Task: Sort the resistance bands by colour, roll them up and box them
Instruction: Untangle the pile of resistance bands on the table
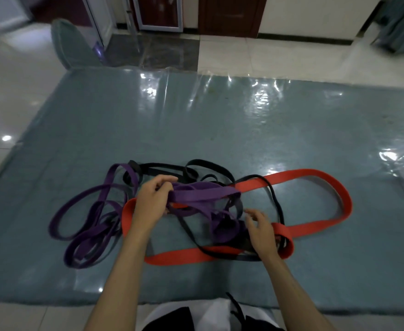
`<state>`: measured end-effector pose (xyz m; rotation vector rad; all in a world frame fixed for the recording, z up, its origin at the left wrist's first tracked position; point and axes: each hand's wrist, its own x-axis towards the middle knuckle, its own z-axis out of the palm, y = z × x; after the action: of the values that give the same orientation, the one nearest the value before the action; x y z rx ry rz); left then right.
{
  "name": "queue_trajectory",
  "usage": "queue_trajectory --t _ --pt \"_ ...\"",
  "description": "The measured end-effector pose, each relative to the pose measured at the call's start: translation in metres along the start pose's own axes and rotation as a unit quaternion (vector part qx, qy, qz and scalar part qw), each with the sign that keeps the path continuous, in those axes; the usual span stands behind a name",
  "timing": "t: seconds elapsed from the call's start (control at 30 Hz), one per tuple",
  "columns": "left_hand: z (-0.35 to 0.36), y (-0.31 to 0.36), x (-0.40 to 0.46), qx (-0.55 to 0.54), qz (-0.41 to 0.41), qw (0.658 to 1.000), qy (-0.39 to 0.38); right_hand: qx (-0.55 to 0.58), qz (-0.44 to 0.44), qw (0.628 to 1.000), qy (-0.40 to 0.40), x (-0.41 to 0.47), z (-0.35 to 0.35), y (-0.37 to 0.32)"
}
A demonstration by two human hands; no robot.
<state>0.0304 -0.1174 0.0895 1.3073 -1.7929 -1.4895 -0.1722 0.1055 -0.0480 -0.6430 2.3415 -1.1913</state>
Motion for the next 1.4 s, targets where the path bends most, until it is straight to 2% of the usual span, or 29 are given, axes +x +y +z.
queue_trajectory --t 0.07,0.17,0.3,0.43,0.57,0.67,0.93,1.17,1.3,1.4 --pt "-0.007 0.003 -0.001 -0.065 -0.026 0.997 0.035 -0.023 0.011 0.998 -0.062 -0.003 0.002 0.002" --pt "-0.021 0.007 0.001 -0.148 -0.043 0.985 0.078 -0.068 0.003 0.992 -0.102 -0.007 0.002 0.002" --pt "-0.040 0.009 0.005 -0.194 -0.043 0.974 0.105 -0.001 -0.005 0.994 -0.111 -0.005 0.008 -0.008" --pt "-0.051 0.008 0.003 -0.185 -0.055 0.974 0.115 0.051 -0.012 0.988 -0.144 -0.001 0.022 -0.029" --pt "-0.060 0.011 0.001 -0.181 -0.044 0.973 0.134 0.040 -0.036 0.985 -0.161 0.007 0.036 -0.051" --pt "-0.073 0.008 0.002 -0.160 -0.026 0.975 0.154 0.002 -0.051 0.983 -0.174 0.013 0.040 -0.062" --pt "-0.113 0.003 0.004 -0.057 0.060 0.977 0.198 -0.145 -0.064 0.941 -0.300 0.020 0.043 -0.036" --pt "-0.128 -0.004 0.005 0.028 0.114 0.973 0.200 -0.197 -0.092 0.945 -0.245 0.022 0.043 -0.013" --pt "-0.125 -0.001 0.006 0.042 0.130 0.967 0.215 -0.113 -0.042 0.974 -0.190 0.027 0.047 -0.018" --pt "-0.126 0.007 0.005 0.012 0.148 0.954 0.259 -0.026 -0.024 0.989 -0.143 0.034 0.042 -0.017"
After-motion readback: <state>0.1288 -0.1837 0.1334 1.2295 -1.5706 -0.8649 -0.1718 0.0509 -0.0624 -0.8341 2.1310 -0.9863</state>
